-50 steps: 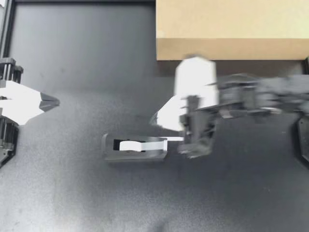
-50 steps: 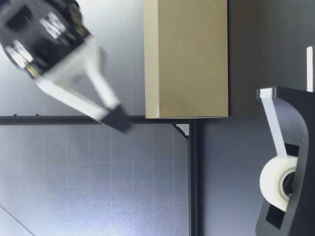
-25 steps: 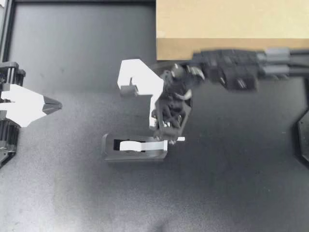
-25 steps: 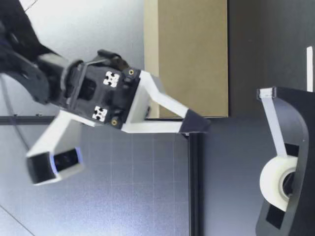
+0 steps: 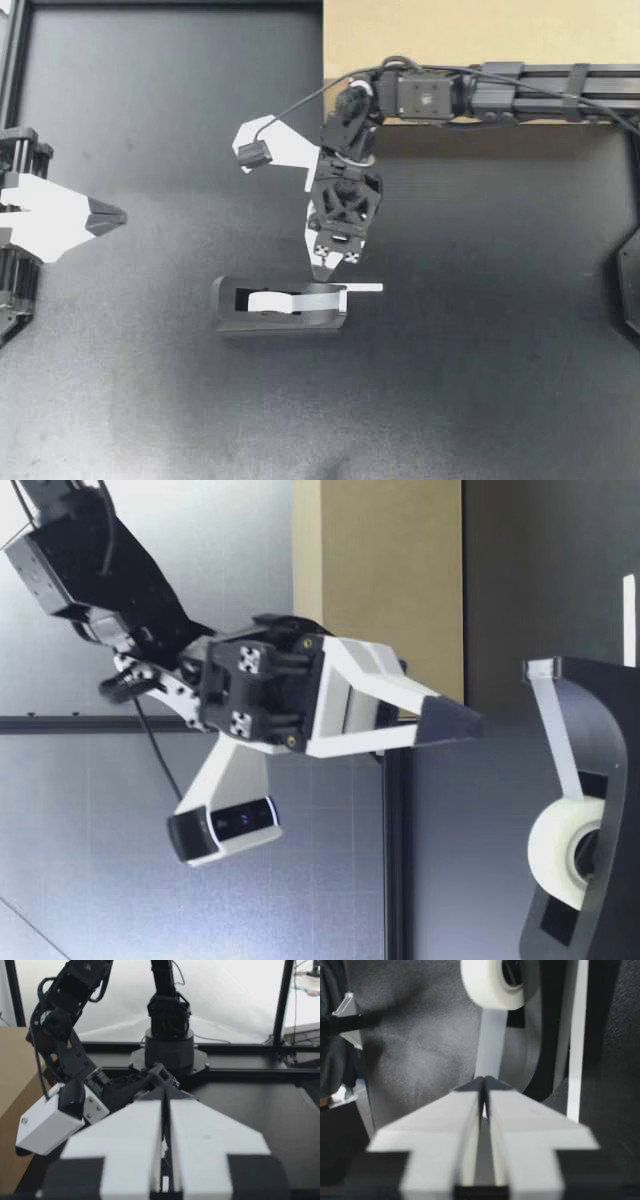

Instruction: Cut a small piece of tape from the tape dispenser then place it on the cardboard box's edge.

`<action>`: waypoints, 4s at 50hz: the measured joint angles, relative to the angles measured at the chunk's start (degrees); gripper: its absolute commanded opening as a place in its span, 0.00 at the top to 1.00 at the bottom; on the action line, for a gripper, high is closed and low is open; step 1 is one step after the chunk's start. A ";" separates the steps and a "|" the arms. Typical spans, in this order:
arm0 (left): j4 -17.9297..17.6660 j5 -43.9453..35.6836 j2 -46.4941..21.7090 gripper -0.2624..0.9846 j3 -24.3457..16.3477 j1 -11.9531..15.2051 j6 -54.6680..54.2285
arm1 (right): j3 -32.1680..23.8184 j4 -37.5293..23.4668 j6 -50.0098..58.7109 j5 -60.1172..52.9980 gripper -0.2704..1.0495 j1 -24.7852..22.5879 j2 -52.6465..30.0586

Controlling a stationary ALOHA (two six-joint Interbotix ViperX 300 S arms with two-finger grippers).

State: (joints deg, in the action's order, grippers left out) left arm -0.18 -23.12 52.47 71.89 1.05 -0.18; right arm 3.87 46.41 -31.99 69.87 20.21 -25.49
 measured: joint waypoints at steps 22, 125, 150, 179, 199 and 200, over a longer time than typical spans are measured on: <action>0.09 -0.88 -1.58 0.89 0.35 0.00 0.00 | -0.88 2.64 0.62 1.14 0.47 0.00 -3.78; 0.09 -0.88 -1.67 0.89 0.70 0.00 0.00 | 8.53 3.52 0.35 -0.18 0.86 -1.58 3.78; 0.09 -0.88 -1.76 0.89 0.70 0.00 0.00 | 14.06 3.69 0.44 -3.34 0.86 -0.79 6.15; -1.49 -0.88 -4.39 0.89 1.32 0.00 -0.09 | 15.73 3.96 -0.18 -8.70 0.86 -1.41 1.32; -5.54 -1.58 -10.72 0.72 0.53 0.00 -0.18 | 18.81 -2.81 0.79 -13.36 0.87 -1.41 12.74; -5.63 -1.93 -11.34 0.70 0.26 0.00 -0.18 | 18.90 -3.52 0.97 -13.80 0.87 -1.49 13.62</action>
State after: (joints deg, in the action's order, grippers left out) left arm -5.80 -25.05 41.13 72.16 1.05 -0.35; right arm 22.76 42.89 -31.03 56.07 18.72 -11.87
